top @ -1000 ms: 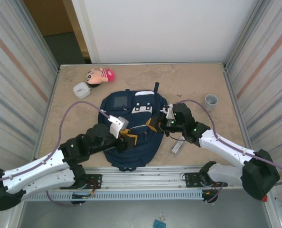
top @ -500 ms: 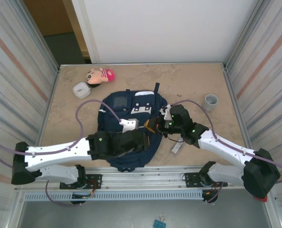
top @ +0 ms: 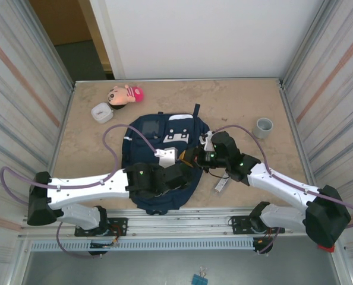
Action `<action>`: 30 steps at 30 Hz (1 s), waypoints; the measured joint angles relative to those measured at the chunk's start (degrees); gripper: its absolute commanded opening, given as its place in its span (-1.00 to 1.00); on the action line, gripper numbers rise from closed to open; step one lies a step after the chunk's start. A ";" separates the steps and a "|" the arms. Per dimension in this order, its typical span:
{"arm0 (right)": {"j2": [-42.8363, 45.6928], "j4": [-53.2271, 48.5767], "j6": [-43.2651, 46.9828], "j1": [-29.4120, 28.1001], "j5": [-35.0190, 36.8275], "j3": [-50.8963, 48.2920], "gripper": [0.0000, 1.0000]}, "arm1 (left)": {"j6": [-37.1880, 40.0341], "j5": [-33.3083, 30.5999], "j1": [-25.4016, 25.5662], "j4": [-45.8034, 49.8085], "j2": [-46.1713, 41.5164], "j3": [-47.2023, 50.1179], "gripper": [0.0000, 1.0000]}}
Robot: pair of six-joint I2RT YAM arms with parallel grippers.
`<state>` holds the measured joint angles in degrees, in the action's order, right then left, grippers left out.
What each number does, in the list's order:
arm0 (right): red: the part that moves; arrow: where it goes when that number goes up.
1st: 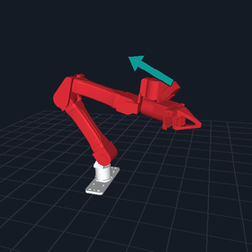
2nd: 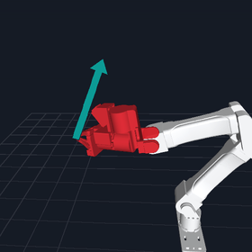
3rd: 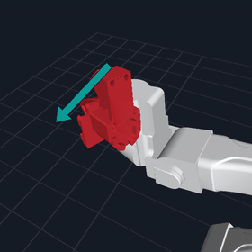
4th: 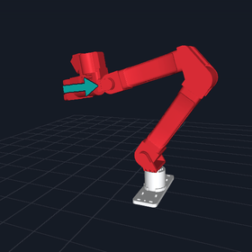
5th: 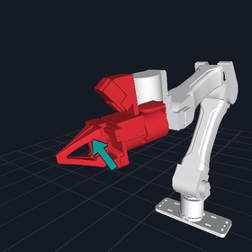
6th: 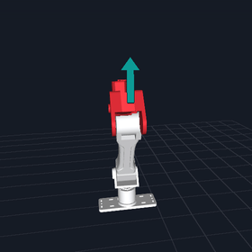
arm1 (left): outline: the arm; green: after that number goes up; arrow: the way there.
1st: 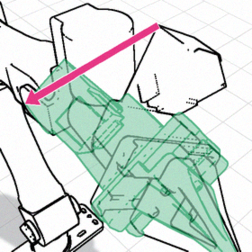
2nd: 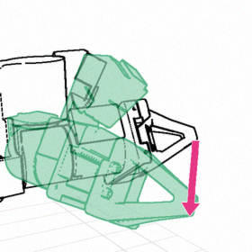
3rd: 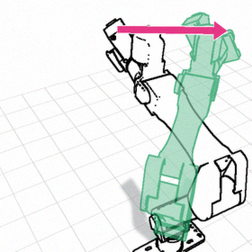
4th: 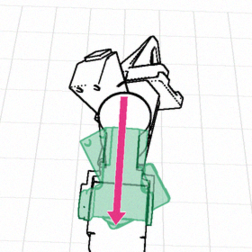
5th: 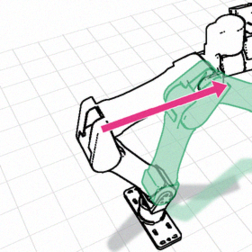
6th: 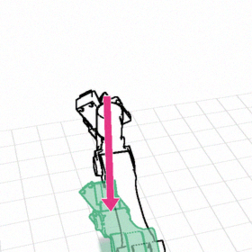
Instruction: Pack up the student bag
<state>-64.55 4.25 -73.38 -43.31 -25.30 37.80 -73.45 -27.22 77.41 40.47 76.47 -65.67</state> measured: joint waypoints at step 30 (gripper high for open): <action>-3.76 -11.78 13.18 19.69 -17.07 6.10 -1.00 | 0.37 -0.85 -3.58 3.02 -7.43 10.01 -1.00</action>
<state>-68.31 -7.53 -60.20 -23.62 -42.37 43.90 -73.08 -28.08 73.82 43.48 69.04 -55.66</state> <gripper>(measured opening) 0.099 0.075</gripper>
